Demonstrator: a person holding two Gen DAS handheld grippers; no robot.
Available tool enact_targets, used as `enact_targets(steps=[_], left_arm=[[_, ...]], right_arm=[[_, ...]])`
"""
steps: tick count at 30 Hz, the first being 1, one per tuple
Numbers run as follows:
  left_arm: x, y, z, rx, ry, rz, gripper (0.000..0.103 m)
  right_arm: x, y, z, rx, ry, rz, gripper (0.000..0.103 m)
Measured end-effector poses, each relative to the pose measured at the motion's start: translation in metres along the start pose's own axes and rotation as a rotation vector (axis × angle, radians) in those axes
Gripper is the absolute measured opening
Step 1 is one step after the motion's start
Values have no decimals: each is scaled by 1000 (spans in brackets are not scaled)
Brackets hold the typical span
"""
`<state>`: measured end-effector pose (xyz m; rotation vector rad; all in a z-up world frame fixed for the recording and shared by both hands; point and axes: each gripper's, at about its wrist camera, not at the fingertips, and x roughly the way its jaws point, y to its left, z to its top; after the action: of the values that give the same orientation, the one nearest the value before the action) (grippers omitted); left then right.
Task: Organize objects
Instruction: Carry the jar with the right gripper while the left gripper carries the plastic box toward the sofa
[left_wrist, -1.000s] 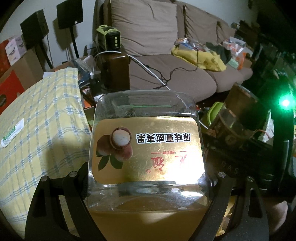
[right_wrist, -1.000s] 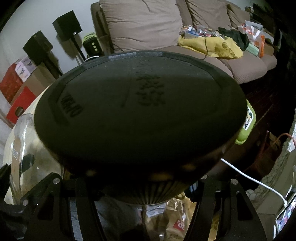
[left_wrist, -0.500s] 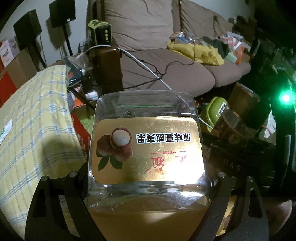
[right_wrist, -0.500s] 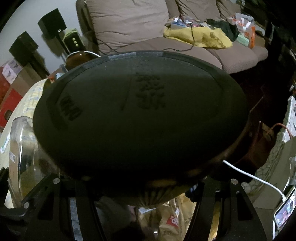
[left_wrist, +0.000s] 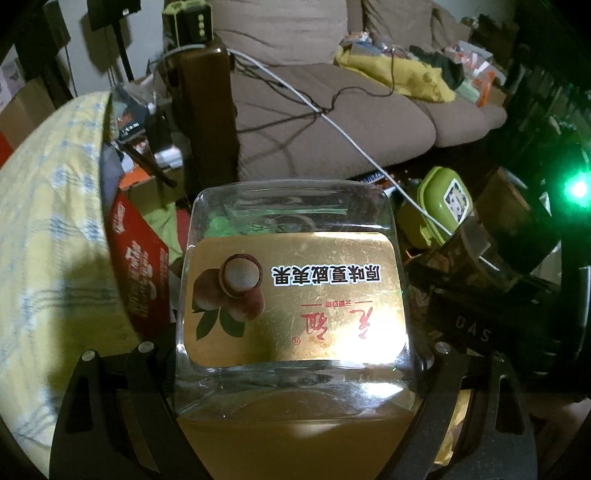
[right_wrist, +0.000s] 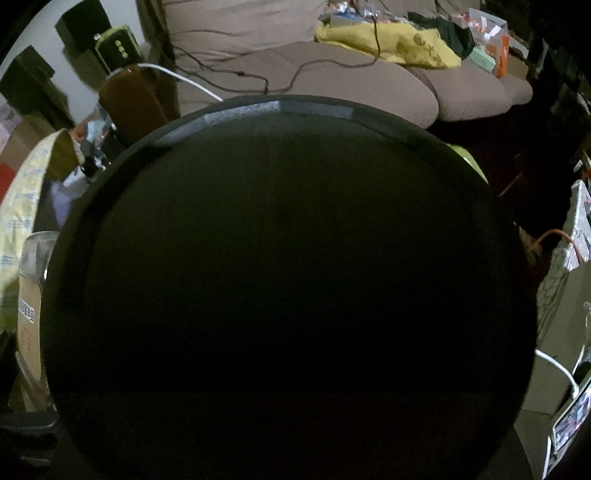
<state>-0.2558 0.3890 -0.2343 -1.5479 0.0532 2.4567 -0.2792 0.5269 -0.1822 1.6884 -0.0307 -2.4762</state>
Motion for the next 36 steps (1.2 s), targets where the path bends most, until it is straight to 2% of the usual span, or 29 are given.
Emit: enact_targets(steps=[4, 11, 15, 19, 23, 36], left_arm=[[17, 3, -4, -32, 38, -47, 89], [35, 8, -12, -52, 56, -40, 89], [39, 11, -12, -56, 49, -48, 89], [49, 17, -11, -97, 58, -68, 89], [60, 25, -9, -157, 58, -123, 89], [78, 34, -7, -243, 68, -104, 89]], right_arm=[[6, -4, -1, 3, 25, -27, 66], [19, -5, -6, -6, 59, -53, 66], [23, -7, -9, 18, 82, -24, 66], [27, -2, -14, 7, 88, -30, 66], [40, 0, -16, 11, 115, -42, 66], [49, -2, -18, 16, 136, -48, 66]])
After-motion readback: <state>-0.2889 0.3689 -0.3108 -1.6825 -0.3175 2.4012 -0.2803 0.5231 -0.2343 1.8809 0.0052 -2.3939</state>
